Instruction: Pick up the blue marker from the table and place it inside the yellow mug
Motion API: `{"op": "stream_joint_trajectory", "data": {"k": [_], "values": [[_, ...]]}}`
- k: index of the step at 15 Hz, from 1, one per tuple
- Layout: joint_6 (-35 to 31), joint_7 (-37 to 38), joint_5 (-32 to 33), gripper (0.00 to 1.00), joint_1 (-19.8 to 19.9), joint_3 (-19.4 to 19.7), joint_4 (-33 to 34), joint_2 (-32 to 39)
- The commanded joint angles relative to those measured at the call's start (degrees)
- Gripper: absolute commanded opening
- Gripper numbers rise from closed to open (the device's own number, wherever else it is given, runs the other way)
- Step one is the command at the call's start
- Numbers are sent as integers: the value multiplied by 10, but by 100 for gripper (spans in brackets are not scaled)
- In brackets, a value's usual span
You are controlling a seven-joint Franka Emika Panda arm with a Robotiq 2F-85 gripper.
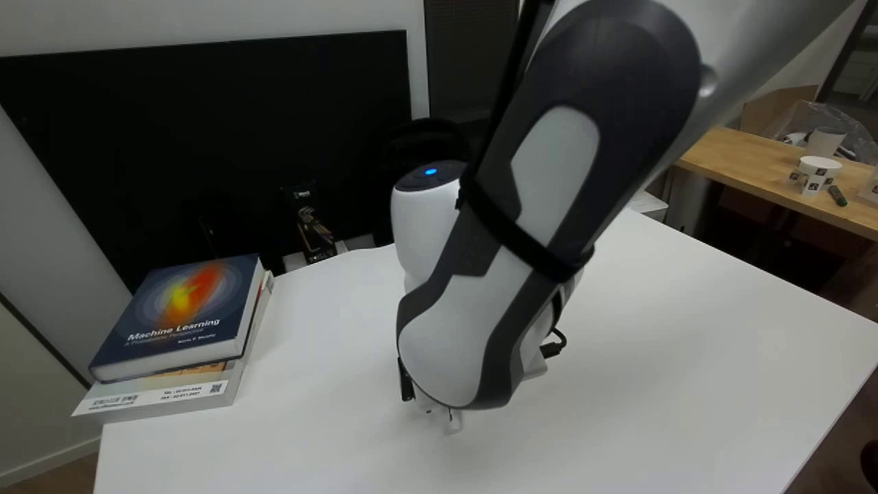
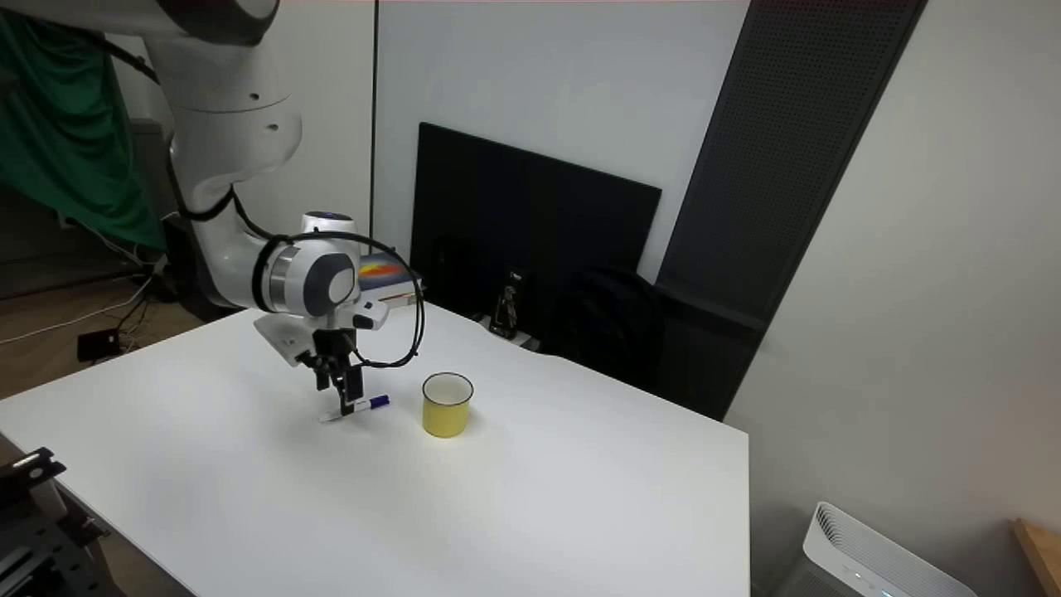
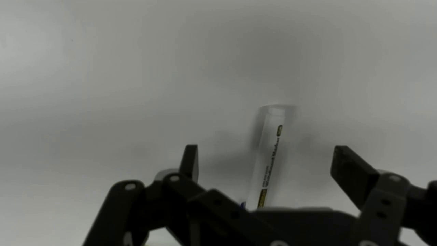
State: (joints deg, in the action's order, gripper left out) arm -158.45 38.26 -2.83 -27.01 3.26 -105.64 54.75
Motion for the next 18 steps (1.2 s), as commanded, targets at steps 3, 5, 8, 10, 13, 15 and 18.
{"op": "stream_joint_trajectory", "data": {"k": [3, 5, 8, 10, 13, 15, 18], "values": [[-72, -2, -43, 100, 14, -14, 21, 44], [-94, -7, -55, 100, 14, -17, 25, 55], [-125, -10, -68, 75, 10, -14, 31, 70], [-134, -13, -72, 68, 4, -10, 35, 78], [-126, -15, -77, 47, 2, -5, 42, 85], [-119, -13, -80, 34, 0, -1, 47, 86], [-90, -7, -86, 13, 1, 6, 58, 88]]}}
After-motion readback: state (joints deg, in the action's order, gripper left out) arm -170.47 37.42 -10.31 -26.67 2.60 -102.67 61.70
